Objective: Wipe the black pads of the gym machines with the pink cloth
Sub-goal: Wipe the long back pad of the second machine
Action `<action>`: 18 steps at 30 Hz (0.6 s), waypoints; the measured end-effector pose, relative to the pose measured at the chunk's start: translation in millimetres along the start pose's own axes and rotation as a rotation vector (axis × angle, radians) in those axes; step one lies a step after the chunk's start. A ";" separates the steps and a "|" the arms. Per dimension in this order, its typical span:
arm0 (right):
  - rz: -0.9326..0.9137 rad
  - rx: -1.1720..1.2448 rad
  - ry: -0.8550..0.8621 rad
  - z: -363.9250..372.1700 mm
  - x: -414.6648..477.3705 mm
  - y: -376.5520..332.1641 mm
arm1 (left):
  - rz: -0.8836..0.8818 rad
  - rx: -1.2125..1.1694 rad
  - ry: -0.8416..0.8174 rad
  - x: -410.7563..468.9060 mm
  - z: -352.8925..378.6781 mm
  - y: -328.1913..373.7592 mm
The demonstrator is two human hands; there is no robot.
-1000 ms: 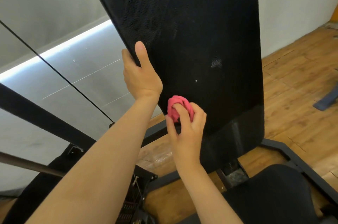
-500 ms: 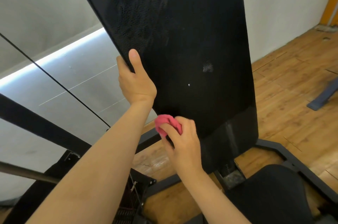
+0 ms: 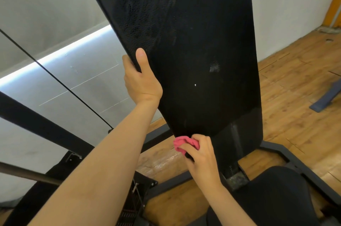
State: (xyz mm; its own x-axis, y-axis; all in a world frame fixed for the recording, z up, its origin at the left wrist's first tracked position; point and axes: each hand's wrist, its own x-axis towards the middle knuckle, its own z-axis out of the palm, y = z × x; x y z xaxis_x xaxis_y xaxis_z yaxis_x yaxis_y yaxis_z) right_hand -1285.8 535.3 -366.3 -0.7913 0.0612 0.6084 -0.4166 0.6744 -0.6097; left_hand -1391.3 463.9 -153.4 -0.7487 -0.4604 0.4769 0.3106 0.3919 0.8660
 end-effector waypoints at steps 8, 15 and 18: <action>0.120 0.188 0.212 -19.2 59.7 -19.1 | -0.017 0.027 0.011 -2.5 0.2 2.6; 0.223 0.166 0.066 0.8 -6.4 1.1 | -0.045 0.057 0.007 -1.8 0.4 2.5; 0.290 0.189 0.018 1.9 -26.5 2.7 | -0.037 0.067 0.008 0.3 0.0 -0.4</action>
State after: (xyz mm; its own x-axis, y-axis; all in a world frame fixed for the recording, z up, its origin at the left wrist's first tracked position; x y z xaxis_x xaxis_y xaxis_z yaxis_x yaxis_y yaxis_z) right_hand -1266.8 534.1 -385.0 -0.8818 0.2443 0.4033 -0.2521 0.4786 -0.8411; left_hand -1391.6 463.6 -153.6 -0.7543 -0.4817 0.4461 0.2427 0.4267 0.8712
